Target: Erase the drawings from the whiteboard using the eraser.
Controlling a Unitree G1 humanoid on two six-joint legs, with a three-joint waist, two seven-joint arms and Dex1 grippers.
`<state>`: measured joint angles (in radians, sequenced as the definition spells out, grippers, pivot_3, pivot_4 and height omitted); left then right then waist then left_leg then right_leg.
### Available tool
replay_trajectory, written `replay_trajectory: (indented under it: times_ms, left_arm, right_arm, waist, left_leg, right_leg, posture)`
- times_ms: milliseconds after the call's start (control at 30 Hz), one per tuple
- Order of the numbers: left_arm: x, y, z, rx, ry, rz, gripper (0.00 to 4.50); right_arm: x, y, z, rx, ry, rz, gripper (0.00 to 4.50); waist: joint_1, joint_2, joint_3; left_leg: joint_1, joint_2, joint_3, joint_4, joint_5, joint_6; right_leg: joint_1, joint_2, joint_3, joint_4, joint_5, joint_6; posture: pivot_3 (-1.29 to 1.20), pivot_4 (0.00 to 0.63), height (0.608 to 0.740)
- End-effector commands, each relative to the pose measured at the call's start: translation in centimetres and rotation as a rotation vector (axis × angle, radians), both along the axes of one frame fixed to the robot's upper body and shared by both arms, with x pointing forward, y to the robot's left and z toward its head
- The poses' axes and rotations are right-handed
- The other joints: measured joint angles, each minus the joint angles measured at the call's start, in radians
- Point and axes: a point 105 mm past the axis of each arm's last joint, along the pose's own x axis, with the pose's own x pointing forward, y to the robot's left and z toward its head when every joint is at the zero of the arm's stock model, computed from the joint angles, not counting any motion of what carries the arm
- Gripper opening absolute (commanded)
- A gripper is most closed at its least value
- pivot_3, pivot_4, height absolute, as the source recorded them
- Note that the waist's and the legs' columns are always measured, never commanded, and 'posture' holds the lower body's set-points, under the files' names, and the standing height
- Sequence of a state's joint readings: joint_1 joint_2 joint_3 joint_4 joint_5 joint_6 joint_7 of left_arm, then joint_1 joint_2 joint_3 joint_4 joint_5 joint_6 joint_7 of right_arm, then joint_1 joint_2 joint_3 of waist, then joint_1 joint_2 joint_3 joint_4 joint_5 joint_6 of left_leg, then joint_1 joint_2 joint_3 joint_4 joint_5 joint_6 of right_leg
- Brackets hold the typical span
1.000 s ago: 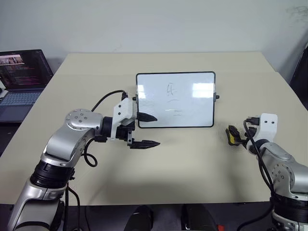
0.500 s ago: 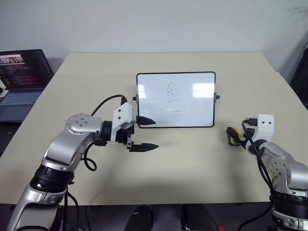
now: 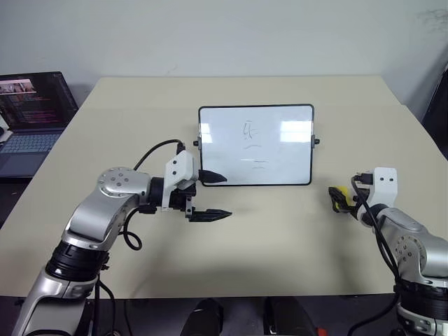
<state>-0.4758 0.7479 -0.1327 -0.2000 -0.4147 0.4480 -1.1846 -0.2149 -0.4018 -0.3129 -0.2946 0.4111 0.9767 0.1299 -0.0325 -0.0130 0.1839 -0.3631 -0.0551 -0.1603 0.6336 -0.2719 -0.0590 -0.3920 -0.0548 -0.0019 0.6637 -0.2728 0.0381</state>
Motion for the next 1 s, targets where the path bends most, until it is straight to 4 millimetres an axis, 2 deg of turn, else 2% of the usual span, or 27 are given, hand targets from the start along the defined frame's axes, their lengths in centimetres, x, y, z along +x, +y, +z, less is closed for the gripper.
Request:
replay_trajectory:
  times_ms: [33, 233, 267, 367, 533, 600, 833, 967, 1000]
  left_arm:
    - [-0.3, -0.3, 0.7, -0.004, -0.048, -0.017, 4.50]
    - [-0.3, -0.3, 0.6, -0.002, -0.047, -0.017, 4.50]
    - [-0.3, -0.3, 0.6, -0.002, -0.047, -0.017, 4.50]
    - [-0.4, -0.4, 0.6, -0.002, -0.045, -0.018, 4.50]
    - [-0.4, -0.3, 0.5, -0.002, -0.045, -0.016, 4.50]
    - [-0.4, -0.3, 0.5, -0.002, -0.045, -0.015, 4.50]
    - [-0.2, -0.1, 0.5, -0.014, -0.035, 0.017, 4.50]
    - [0.1, 0.4, 0.7, -0.016, -0.027, 0.055, 4.50]
    - [0.2, 0.6, 0.7, -0.007, -0.029, 0.069, 4.50]
  right_arm:
    - [-0.1, 0.1, 1.2, -0.011, -0.044, 0.007, 4.44]
    - [-0.2, 0.0, 0.8, -0.012, -0.032, 0.004, 4.44]
    - [-0.2, 0.0, 0.8, -0.013, -0.029, 0.004, 4.28]
    - [-0.2, 0.1, 0.6, -0.011, -0.021, 0.007, 3.53]
    - [-0.2, 0.2, 0.5, -0.009, -0.019, 0.011, 1.67]
    - [-0.2, 0.2, 0.5, -0.008, -0.018, 0.012, 1.15]
    - [-0.1, 0.5, 1.0, -0.008, -0.038, 0.023, 1.12]
    - [0.0, 0.9, 2.2, -0.031, -0.091, 0.057, 1.12]
    - [-0.1, 1.7, 3.2, -0.068, -0.142, 0.122, 1.12]
  waist:
    - [0.000, 0.000, 0.000]
    - [0.000, 0.000, 0.000]
    - [0.000, 0.000, 0.000]
    - [0.000, 0.000, 0.000]
    - [0.000, 0.000, 0.000]
    - [0.000, 0.000, 0.000]
    - [0.000, 0.000, 0.000]
    - [0.000, 0.000, 0.000]
    - [0.000, 0.000, 0.000]
  left_leg:
    - [0.000, 0.000, 0.000, 0.000, 0.000, 0.000]
    - [0.000, 0.000, 0.000, 0.000, 0.000, 0.000]
    - [0.000, 0.000, 0.000, 0.000, 0.000, 0.000]
    - [0.000, 0.000, 0.000, 0.000, 0.000, 0.000]
    - [0.000, 0.000, 0.000, 0.000, 0.000, 0.000]
    - [0.000, 0.000, 0.000, 0.000, 0.000, 0.000]
    - [0.000, 0.000, 0.000, 0.000, 0.000, 0.000]
    - [0.000, 0.000, 0.000, 0.000, 0.000, 0.000]
    - [0.000, 0.000, 0.000, 0.000, 0.000, 0.000]
  right_leg:
    - [0.000, 0.000, 0.000, 0.000, 0.000, 0.000]
    - [0.000, 0.000, 0.000, 0.000, 0.000, 0.000]
    - [0.000, 0.000, 0.000, 0.000, 0.000, 0.000]
    - [0.000, 0.000, 0.000, 0.000, 0.000, 0.000]
    - [0.000, 0.000, 0.000, 0.000, 0.000, 0.000]
    - [0.000, 0.000, 0.000, 0.000, 0.000, 0.000]
    - [0.000, 0.000, 0.000, 0.000, 0.000, 0.000]
    - [0.000, 0.000, 0.000, 0.000, 0.000, 0.000]
    - [0.000, 0.000, 0.000, 0.001, 0.000, 0.000]
  posture:
    - [0.00, 0.150, 0.740]
    - [0.00, 0.150, 0.740]
    - [0.00, 0.150, 0.740]
    - [0.00, 0.150, 0.740]
    - [0.00, 0.150, 0.740]
    - [0.00, 0.150, 0.740]
    - [0.00, 0.150, 0.740]
    - [0.00, 0.150, 0.740]
    - [0.00, 0.150, 0.740]
